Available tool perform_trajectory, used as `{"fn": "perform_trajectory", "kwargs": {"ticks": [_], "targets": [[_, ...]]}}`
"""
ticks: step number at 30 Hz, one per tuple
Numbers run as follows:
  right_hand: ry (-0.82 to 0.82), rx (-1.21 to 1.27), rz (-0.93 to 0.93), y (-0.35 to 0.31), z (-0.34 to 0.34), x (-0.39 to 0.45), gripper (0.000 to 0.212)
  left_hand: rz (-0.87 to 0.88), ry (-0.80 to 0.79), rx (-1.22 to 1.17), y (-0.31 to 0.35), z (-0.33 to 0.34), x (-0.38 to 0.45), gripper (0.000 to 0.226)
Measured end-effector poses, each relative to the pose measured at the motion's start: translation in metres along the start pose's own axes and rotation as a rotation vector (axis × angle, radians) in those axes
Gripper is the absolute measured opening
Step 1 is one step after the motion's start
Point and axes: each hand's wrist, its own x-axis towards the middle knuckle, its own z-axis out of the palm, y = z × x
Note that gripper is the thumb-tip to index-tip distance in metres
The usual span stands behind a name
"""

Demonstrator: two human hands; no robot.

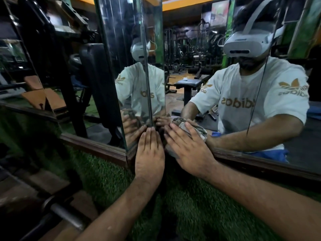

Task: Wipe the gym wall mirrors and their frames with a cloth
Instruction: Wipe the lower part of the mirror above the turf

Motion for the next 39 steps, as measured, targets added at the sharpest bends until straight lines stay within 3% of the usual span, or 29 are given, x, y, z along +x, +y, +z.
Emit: {"fn": "perform_trajectory", "kwargs": {"ticks": [1, 5, 9, 13, 18, 22, 31, 39], "targets": [[-0.02, -0.007, -0.015, -0.002, 0.0, -0.007, 0.065, 0.006, -0.04, 0.009, 0.002, 0.004, -0.001, 0.064], [-0.069, -0.007, -0.107, 0.005, 0.002, -0.015, 0.063, 0.045, 0.042, 0.003, 0.008, 0.02, 0.0, 0.065], [-0.085, -0.018, -0.091, 0.025, -0.014, -0.018, 0.067, 0.07, 0.243, -0.232, 0.006, 0.026, 0.008, 0.066], [-0.126, -0.034, -0.049, 0.022, -0.015, -0.054, 0.066, 0.116, 0.221, -0.4, 0.011, 0.033, 0.013, 0.069], [-0.104, 0.04, -0.105, 0.031, -0.019, -0.05, 0.063, 0.06, 0.206, -0.65, 0.025, 0.046, 0.013, 0.065], [-0.073, 0.011, -0.059, 0.034, -0.022, -0.045, 0.067, -0.023, 0.22, -0.834, 0.041, 0.044, 0.008, 0.076], [-0.181, 0.041, -0.107, 0.04, -0.024, -0.068, 0.066, 0.032, 0.283, -0.786, 0.065, 0.051, -0.009, 0.075], [-0.097, -0.009, -0.093, 0.044, -0.02, -0.117, 0.057, 0.002, 0.372, -0.799, 0.102, 0.046, -0.01, 0.054]]}}
